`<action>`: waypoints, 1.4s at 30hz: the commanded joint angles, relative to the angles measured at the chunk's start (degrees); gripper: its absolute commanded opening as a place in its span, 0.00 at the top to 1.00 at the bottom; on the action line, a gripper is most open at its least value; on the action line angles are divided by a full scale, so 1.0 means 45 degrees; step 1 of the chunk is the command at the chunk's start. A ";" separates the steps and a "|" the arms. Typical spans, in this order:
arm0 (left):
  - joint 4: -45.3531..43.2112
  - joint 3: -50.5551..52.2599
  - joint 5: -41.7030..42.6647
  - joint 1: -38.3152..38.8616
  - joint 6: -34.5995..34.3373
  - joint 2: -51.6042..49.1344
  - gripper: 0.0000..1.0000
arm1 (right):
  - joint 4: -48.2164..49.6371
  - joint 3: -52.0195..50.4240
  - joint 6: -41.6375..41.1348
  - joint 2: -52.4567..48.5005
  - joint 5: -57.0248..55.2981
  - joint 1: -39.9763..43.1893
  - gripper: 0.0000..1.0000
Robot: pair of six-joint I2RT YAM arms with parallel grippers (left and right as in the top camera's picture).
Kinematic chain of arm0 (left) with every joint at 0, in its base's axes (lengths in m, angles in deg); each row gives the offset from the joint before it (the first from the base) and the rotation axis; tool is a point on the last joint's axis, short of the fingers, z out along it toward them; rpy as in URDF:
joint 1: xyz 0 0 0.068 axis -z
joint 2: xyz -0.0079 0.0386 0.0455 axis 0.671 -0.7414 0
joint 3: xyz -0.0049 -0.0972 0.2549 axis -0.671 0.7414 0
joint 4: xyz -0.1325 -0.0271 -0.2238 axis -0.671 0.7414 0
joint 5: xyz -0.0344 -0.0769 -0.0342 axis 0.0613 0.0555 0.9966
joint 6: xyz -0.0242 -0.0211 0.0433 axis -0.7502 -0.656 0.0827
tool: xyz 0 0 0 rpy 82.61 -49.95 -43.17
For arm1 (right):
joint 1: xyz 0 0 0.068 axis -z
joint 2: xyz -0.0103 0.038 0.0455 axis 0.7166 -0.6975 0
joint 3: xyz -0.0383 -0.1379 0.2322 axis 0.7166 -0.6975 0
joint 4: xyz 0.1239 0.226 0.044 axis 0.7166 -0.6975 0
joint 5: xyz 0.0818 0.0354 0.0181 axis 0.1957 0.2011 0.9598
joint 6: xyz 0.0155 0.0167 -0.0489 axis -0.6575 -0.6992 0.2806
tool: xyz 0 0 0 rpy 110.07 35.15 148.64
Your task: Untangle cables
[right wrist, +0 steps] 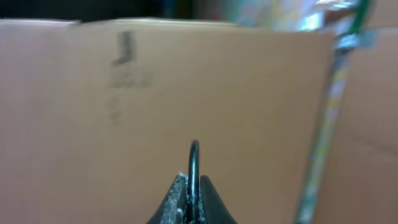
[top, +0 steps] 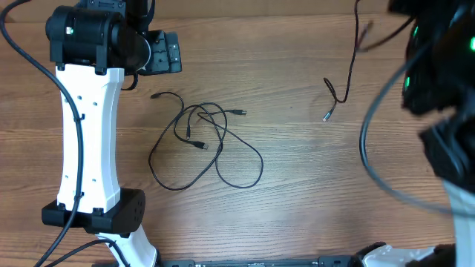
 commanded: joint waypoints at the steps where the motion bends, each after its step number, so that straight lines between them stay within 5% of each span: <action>1: -0.0102 0.0063 0.0107 0.0029 0.0282 -0.0053 0.15 | 0.1326 0.0102 0.0952 -0.0709 -0.0228 0.1695 0.96; 7: -0.0146 0.0063 0.0389 0.0029 0.0277 -0.0053 0.16 | 0.4061 0.0102 0.2603 -0.2050 0.1423 0.4590 0.96; 18: -0.0495 0.0063 0.0384 0.0029 0.0282 -0.0053 0.15 | 0.5017 0.0102 0.2438 -0.2943 0.7902 0.8607 0.96; 35: -0.0952 0.0063 0.1054 0.0039 0.0457 -0.0053 0.15 | 0.9102 0.0102 0.2686 -0.6193 1.0380 1.2735 0.96; 42: -0.1054 0.0063 0.2671 0.0024 0.0457 -0.0053 0.12 | 0.9661 0.0102 0.2691 -0.7888 1.1458 1.3556 0.96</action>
